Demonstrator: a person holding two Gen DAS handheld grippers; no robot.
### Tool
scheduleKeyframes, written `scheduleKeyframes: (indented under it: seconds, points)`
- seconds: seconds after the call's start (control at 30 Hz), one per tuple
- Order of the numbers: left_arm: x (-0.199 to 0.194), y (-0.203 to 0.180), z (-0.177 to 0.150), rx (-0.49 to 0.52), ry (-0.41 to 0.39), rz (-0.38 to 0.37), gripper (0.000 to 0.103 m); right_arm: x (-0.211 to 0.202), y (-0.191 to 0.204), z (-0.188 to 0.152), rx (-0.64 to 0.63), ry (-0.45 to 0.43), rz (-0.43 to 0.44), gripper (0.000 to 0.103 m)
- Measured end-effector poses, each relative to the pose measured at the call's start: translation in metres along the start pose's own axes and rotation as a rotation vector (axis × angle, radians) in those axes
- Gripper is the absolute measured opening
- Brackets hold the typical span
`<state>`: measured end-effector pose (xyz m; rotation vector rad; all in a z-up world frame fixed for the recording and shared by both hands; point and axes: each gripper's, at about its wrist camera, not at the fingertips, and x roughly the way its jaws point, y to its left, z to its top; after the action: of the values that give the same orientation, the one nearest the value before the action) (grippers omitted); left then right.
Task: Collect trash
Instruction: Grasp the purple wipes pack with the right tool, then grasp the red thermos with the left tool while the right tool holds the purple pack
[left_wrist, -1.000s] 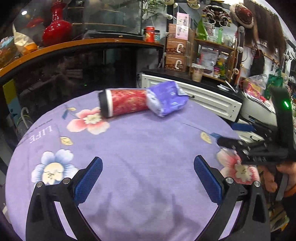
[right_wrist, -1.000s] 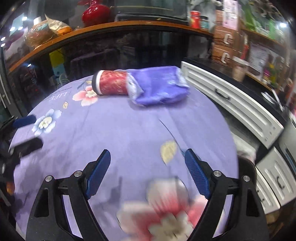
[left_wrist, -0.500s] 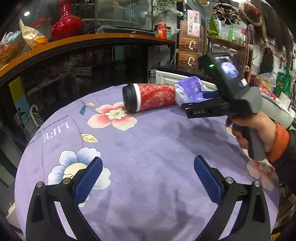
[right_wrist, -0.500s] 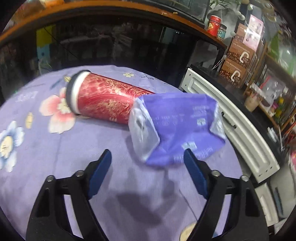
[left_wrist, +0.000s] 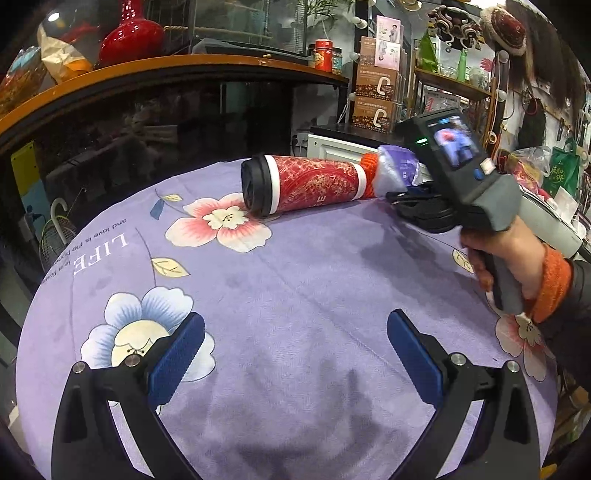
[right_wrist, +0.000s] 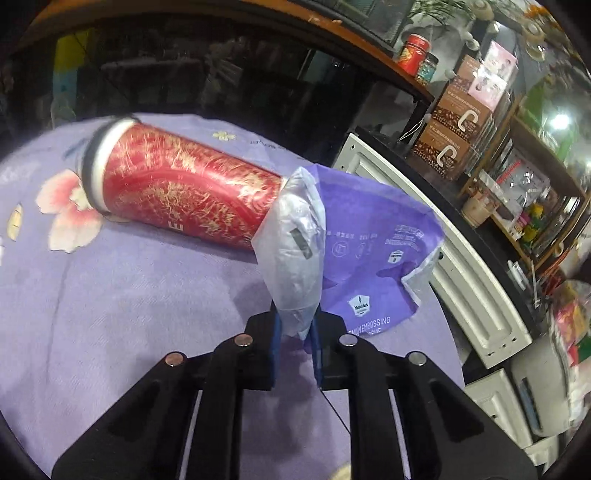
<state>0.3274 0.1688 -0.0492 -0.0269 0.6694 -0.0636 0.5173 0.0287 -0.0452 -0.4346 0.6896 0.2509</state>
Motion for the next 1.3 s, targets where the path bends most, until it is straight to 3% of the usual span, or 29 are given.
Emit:
scheduleKeyframes:
  seconds: [0.37, 0.6, 0.73, 0.83, 1.0, 1.13, 1.3]
  points:
    - [0.016, -0.013, 0.004, 0.025, 0.006, -0.021, 0.098, -0.055, -0.048, -0.03, 0.064, -0.09, 0.099, 0.011]
    - [0.042, -0.025, 0.04, 0.214, -0.012, -0.043, 0.098, -0.088, -0.061, -0.051, 0.089, -0.138, 0.183, 0.011]
    - [0.07, -0.039, 0.079, 0.414, -0.013, -0.04, 0.098, -0.103, -0.063, -0.059, 0.087, -0.164, 0.222, 0.011]
    - [0.098, -0.045, 0.11, 0.54, 0.047, -0.024, 0.098, -0.109, -0.066, -0.065, 0.087, -0.175, 0.231, 0.011]
    - [0.144, -0.047, 0.147, 0.648, 0.166, 0.007, 0.098, -0.113, -0.074, -0.071, 0.111, -0.174, 0.258, 0.011]
    - [0.187, -0.052, 0.153, 0.815, 0.296, 0.122, 0.098, -0.118, -0.078, -0.073, 0.113, -0.183, 0.27, 0.011]
    - [0.22, -0.045, 0.157, 0.841, 0.419, 0.137, 0.098, -0.126, -0.083, -0.077, 0.119, -0.207, 0.293, 0.011]
